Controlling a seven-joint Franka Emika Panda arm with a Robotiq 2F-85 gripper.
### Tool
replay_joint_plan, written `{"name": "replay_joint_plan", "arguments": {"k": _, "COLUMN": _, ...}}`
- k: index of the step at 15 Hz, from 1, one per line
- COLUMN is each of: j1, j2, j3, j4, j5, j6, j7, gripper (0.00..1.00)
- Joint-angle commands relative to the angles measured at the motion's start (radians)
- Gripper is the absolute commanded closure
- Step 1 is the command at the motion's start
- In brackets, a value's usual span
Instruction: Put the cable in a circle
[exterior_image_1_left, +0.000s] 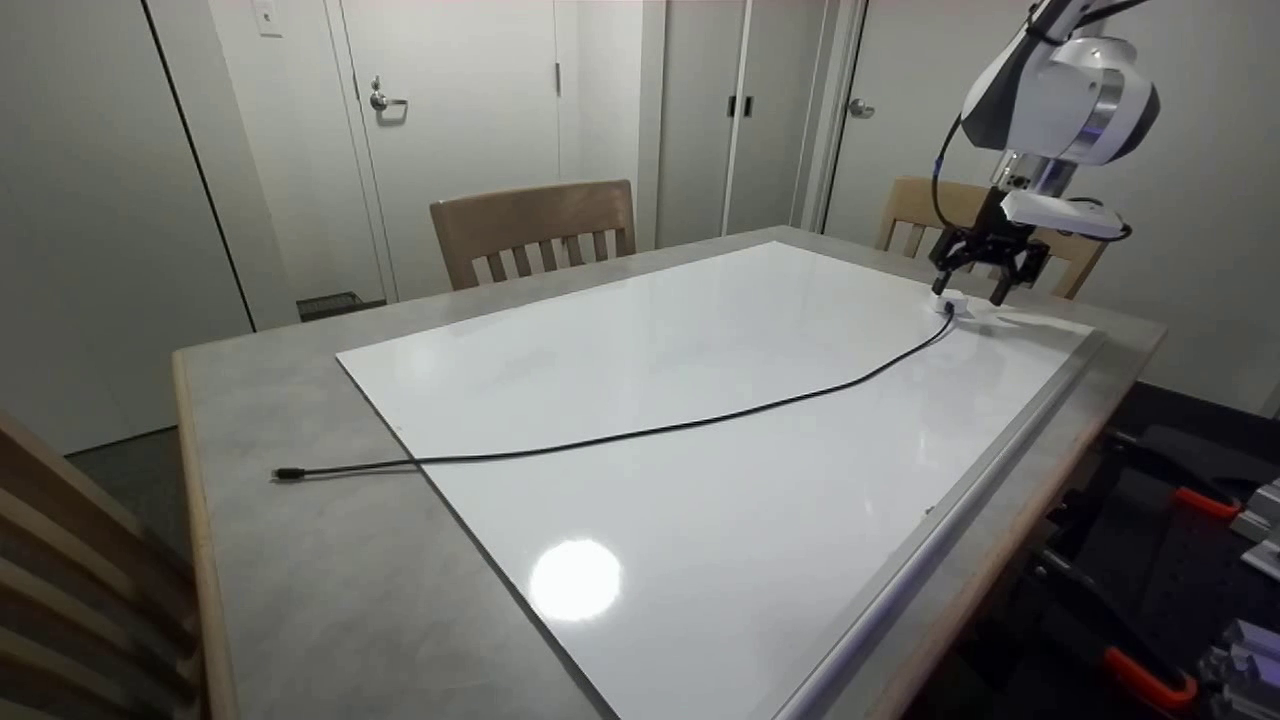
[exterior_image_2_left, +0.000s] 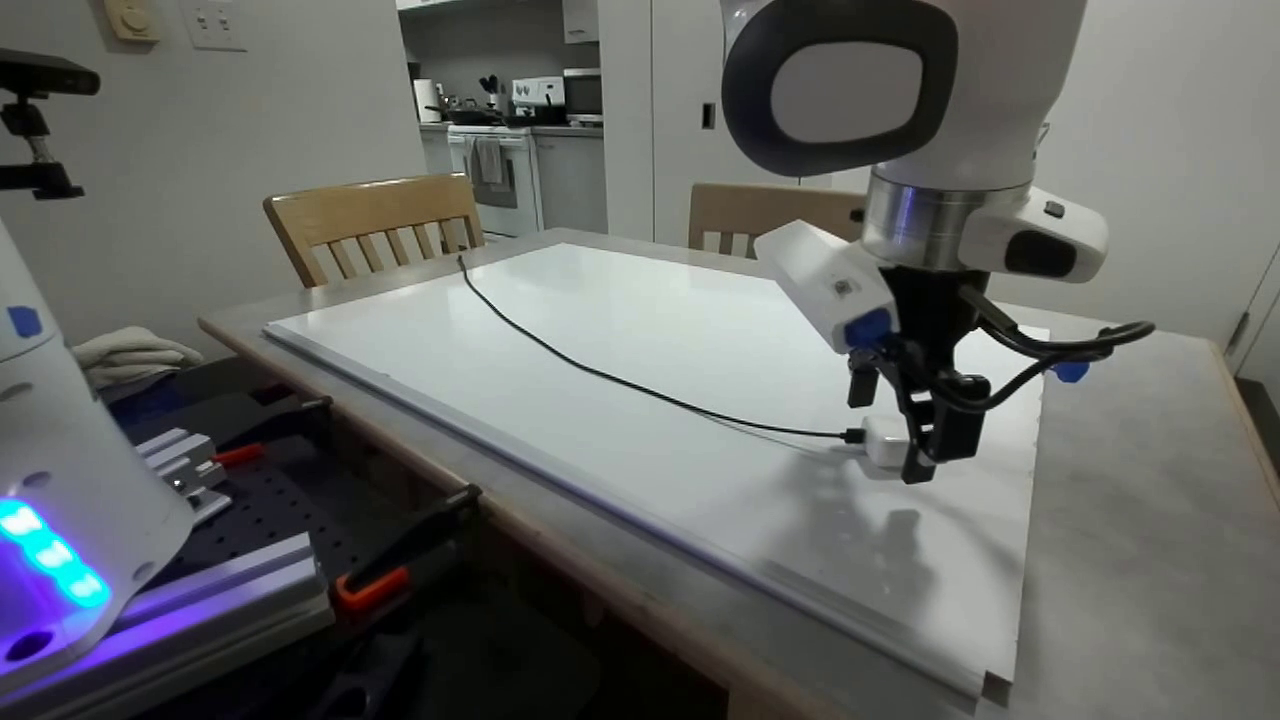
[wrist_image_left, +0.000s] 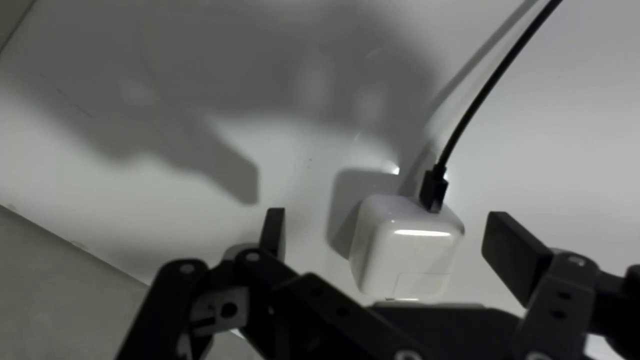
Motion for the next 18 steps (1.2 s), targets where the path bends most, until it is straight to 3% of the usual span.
{"name": "replay_joint_plan", "arguments": {"k": 1, "j1": -0.041, "j2": -0.010, "j3": 0.032, "j4": -0.017, "j5": 0.013, "j6": 0.022, "j7": -0.036, "gripper": 0.00}}
{"name": "replay_joint_plan", "arguments": {"k": 8, "j1": -0.066, "j2": -0.007, "j3": 0.061, "j4": -0.020, "j5": 0.020, "j6": 0.023, "j7": -0.043, "gripper": 0.10}}
{"name": "replay_joint_plan", "arguments": {"k": 9, "j1": -0.067, "j2": -0.007, "j3": 0.063, "j4": -0.020, "j5": 0.018, "j6": 0.023, "j7": -0.043, "gripper": 0.28}}
{"name": "replay_joint_plan", "arguments": {"k": 10, "j1": -0.069, "j2": -0.008, "j3": 0.066, "j4": -0.021, "j5": 0.019, "j6": 0.024, "j7": -0.043, "gripper": 0.35}}
{"name": "replay_joint_plan", "arguments": {"k": 11, "j1": -0.071, "j2": -0.007, "j3": 0.068, "j4": -0.022, "j5": 0.019, "j6": 0.025, "j7": -0.043, "gripper": 0.36}}
{"name": "replay_joint_plan", "arguments": {"k": 16, "j1": -0.068, "j2": -0.009, "j3": 0.072, "j4": -0.023, "j5": 0.012, "j6": 0.025, "j7": -0.047, "gripper": 0.73}}
{"name": "replay_joint_plan", "arguments": {"k": 18, "j1": -0.070, "j2": -0.009, "j3": 0.073, "j4": -0.021, "j5": 0.010, "j6": 0.021, "j7": -0.053, "gripper": 0.74}}
